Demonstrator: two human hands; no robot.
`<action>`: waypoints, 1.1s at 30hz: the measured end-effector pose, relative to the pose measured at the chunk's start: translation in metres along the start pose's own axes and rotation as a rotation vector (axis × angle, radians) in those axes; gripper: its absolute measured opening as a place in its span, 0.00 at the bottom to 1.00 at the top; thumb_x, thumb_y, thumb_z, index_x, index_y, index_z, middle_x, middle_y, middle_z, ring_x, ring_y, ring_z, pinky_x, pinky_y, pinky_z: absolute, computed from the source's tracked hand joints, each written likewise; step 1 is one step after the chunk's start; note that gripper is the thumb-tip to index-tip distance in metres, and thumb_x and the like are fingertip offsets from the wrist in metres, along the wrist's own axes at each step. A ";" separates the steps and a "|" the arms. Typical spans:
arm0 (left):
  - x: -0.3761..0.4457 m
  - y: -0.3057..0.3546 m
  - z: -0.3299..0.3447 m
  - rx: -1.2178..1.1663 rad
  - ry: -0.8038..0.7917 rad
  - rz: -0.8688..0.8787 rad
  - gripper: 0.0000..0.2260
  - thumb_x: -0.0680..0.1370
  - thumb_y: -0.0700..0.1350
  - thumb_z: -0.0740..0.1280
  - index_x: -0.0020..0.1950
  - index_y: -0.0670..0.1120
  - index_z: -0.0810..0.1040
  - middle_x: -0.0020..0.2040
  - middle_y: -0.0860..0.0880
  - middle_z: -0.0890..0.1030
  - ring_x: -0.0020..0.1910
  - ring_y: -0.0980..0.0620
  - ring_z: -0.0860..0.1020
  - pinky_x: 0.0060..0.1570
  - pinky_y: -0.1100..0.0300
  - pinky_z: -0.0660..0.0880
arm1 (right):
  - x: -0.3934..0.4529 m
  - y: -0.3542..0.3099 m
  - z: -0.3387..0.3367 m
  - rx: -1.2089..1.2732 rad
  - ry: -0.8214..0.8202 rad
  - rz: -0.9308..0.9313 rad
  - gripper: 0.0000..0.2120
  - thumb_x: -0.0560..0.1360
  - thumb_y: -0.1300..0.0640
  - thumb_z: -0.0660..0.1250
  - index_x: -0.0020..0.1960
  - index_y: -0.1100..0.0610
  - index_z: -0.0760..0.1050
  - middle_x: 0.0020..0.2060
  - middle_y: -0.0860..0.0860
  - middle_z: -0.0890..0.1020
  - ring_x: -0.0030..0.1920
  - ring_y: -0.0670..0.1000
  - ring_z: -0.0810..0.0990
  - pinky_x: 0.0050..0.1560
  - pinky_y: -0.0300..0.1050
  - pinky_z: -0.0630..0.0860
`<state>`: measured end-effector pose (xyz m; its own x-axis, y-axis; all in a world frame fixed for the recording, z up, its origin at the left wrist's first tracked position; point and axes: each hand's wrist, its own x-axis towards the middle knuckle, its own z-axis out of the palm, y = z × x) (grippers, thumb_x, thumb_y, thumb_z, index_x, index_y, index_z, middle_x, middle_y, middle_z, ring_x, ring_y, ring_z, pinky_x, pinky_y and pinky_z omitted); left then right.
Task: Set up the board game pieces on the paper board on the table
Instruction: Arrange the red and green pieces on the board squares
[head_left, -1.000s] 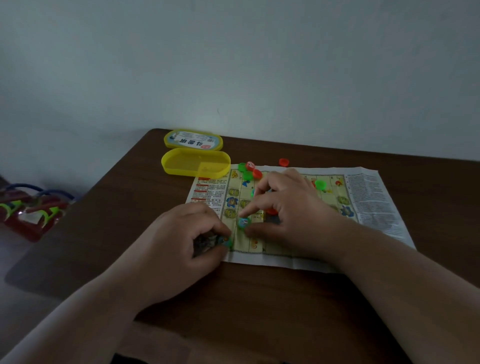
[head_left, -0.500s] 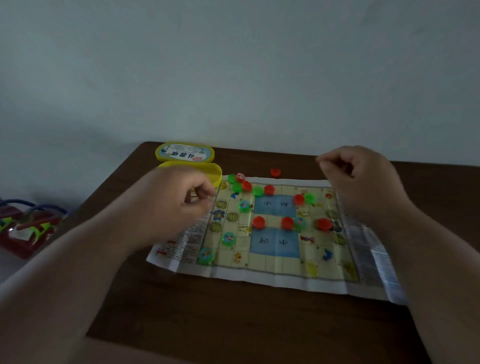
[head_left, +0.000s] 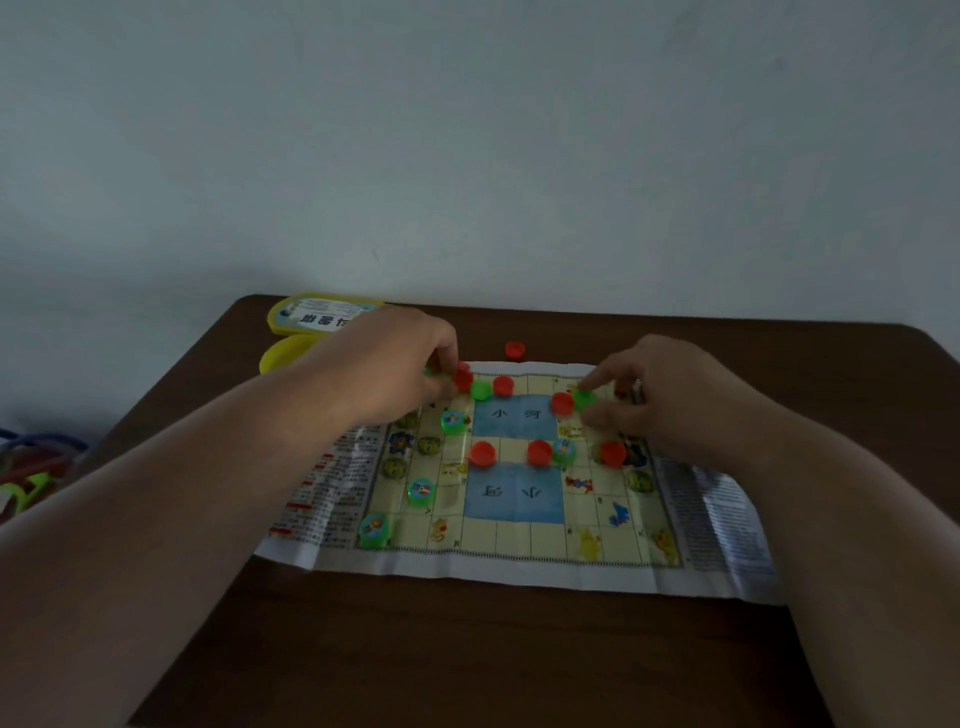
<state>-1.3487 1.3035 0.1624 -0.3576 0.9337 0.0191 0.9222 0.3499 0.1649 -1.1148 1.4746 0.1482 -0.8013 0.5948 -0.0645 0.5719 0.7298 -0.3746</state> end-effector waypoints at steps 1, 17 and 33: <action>-0.001 0.000 0.000 -0.024 0.009 -0.003 0.07 0.78 0.57 0.75 0.53 0.58 0.82 0.44 0.59 0.78 0.41 0.60 0.76 0.35 0.62 0.68 | 0.000 0.000 0.000 -0.010 0.004 -0.005 0.17 0.75 0.37 0.74 0.62 0.39 0.84 0.50 0.43 0.76 0.48 0.42 0.76 0.41 0.41 0.71; -0.055 -0.034 -0.002 -0.929 0.091 -0.143 0.09 0.78 0.32 0.73 0.52 0.45 0.86 0.47 0.44 0.88 0.47 0.49 0.87 0.50 0.57 0.83 | -0.012 -0.039 0.001 0.702 0.271 -0.078 0.05 0.74 0.59 0.79 0.47 0.51 0.86 0.39 0.48 0.89 0.36 0.40 0.82 0.38 0.32 0.80; -0.065 -0.040 0.000 -0.977 0.135 -0.062 0.19 0.66 0.46 0.79 0.56 0.47 0.86 0.51 0.47 0.89 0.52 0.47 0.88 0.57 0.46 0.85 | -0.030 -0.090 0.010 1.044 0.073 0.016 0.05 0.79 0.59 0.74 0.54 0.57 0.84 0.42 0.55 0.89 0.38 0.51 0.84 0.35 0.45 0.78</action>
<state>-1.3624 1.2288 0.1547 -0.4710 0.8780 0.0857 0.3961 0.1237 0.9099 -1.1437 1.3877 0.1741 -0.7627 0.6459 -0.0334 0.1181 0.0883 -0.9891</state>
